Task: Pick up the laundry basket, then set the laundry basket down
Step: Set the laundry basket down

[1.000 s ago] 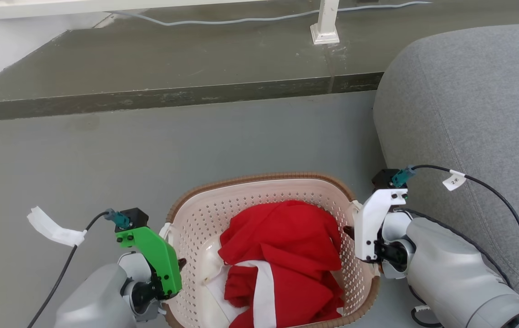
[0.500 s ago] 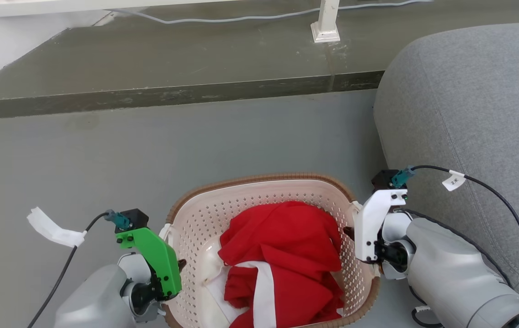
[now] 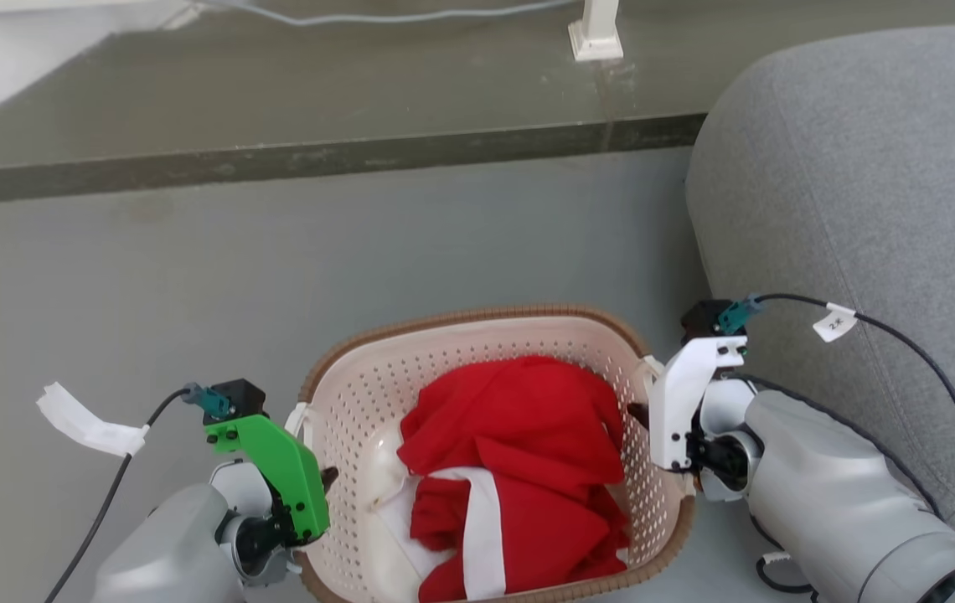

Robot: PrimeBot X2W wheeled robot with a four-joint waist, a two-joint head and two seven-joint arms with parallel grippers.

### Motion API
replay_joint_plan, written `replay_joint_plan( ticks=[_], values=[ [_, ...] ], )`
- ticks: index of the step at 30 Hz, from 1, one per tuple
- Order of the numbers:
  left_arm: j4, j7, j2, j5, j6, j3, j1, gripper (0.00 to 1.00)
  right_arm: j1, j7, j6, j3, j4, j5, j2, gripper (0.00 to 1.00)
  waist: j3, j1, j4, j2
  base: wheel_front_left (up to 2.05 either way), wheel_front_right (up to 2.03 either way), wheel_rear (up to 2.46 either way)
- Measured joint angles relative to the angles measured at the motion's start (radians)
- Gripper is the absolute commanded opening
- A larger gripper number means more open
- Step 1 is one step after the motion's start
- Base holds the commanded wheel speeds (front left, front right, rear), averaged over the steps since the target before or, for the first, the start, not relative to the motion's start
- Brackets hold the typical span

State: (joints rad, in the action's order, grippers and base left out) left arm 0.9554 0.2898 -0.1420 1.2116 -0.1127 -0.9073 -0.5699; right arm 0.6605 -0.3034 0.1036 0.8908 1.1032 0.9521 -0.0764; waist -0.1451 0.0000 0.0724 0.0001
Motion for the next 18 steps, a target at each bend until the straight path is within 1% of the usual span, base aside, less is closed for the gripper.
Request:
replay_joint_plan(
  ticks=[10, 13, 18],
  values=[
    [-0.017, -0.059, -0.003, -0.001, 0.0, 0.001, -0.046, 0.0, 0.039, 0.058, 0.0, -0.001, -0.024, 0.01, -0.021, 0.0, -0.077, 0.0, 0.009, 0.0, 0.0, 0.0, 0.0],
    [-0.021, -0.09, -0.01, -0.003, 0.0, 0.003, -0.075, 0.0, 0.065, 0.098, 0.0, -0.005, -0.03, 0.01, -0.022, 0.0, -0.119, 0.0, 0.014, 0.0, 0.0, 0.0, 0.0],
    [-0.021, -0.117, -0.009, -0.021, 0.0, 0.001, -0.105, 0.0, 0.082, 0.132, 0.0, -0.007, -0.032, 0.009, -0.027, 0.0, -0.18, 0.0, 0.019, 0.0, 0.0, 0.0, 0.0]
  ],
)
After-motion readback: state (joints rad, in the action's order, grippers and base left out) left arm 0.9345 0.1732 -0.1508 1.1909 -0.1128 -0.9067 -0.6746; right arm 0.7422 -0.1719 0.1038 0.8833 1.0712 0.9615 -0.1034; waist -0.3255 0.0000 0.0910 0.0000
